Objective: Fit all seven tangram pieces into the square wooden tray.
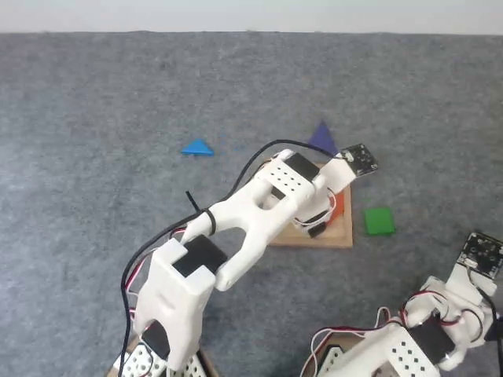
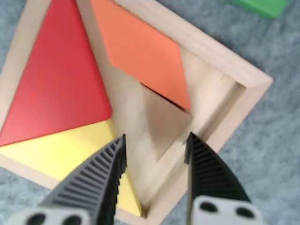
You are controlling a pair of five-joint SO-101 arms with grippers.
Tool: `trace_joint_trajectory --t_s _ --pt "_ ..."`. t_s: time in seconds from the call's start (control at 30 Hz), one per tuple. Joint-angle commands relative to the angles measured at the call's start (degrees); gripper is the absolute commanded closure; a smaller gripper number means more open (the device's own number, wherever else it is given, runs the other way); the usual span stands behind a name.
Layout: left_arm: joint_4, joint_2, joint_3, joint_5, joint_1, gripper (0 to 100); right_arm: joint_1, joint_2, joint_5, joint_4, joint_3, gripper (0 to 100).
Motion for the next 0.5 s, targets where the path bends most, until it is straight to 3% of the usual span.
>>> trace_joint_trajectory --t_s 0.0,0.27,0.37,0.47 --pt "2.55 -2.73 -1.27 0.00 -2.29 85 -0.75 -0.31 0.62 -0.04 1.05 60.8" --pt "8.35 -19.96 -8.40 7.03 -2.99 82 -0.75 -0.31 0.70 0.04 1.05 60.8" --pt "10.02 -28.66 -8.31 13.80 -8.70 82 -2.42 0.22 5.36 1.36 1.05 60.8" --pt "14.59 -36.40 -7.60 21.71 -19.25 82 -9.98 -0.13 9.49 5.76 -1.32 60.8"
